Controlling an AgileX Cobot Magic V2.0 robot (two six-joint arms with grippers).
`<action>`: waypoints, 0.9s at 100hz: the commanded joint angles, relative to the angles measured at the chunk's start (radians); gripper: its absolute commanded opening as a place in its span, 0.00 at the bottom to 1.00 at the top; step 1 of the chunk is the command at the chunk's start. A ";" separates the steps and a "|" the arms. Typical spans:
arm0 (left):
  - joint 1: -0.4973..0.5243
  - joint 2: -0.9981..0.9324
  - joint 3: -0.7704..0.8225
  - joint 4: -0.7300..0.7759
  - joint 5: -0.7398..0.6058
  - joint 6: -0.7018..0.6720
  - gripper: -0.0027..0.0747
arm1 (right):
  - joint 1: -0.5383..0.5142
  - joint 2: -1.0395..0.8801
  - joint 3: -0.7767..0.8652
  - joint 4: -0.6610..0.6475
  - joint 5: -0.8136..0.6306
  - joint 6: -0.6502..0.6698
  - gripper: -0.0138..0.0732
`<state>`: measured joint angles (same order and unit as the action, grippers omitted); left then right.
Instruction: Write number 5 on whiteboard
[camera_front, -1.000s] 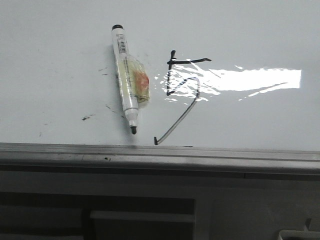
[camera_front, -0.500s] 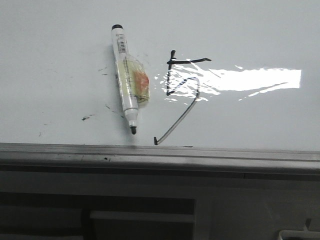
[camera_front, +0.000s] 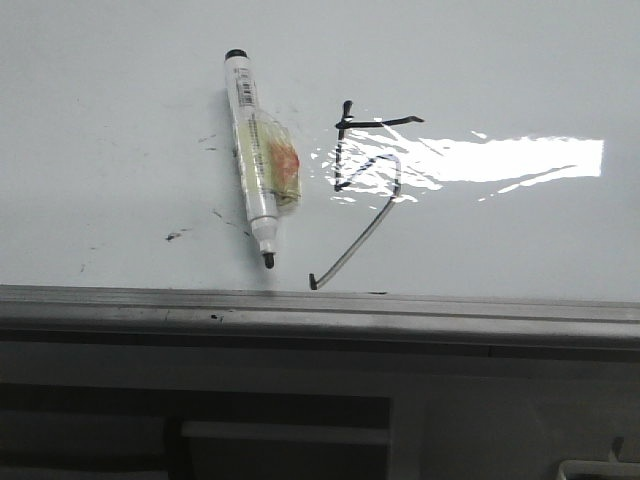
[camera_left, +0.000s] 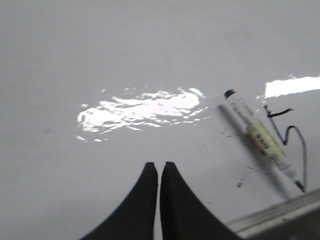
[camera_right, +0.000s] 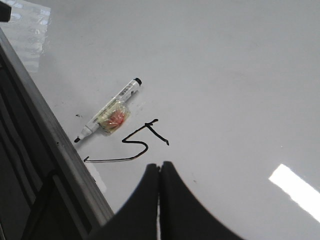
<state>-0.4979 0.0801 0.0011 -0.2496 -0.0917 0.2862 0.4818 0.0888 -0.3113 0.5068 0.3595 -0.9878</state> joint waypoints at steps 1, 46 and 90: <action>0.099 -0.036 0.020 0.100 0.034 -0.090 0.01 | -0.006 0.011 -0.025 0.009 -0.083 -0.002 0.09; 0.302 -0.111 0.023 0.157 0.356 -0.225 0.01 | -0.006 0.011 -0.025 0.009 -0.082 -0.002 0.09; 0.302 -0.111 0.023 0.157 0.356 -0.225 0.01 | -0.006 0.011 -0.025 0.009 -0.082 -0.002 0.09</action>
<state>-0.1991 -0.0037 0.0011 -0.0869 0.3254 0.0730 0.4818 0.0888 -0.3113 0.5068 0.3533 -0.9896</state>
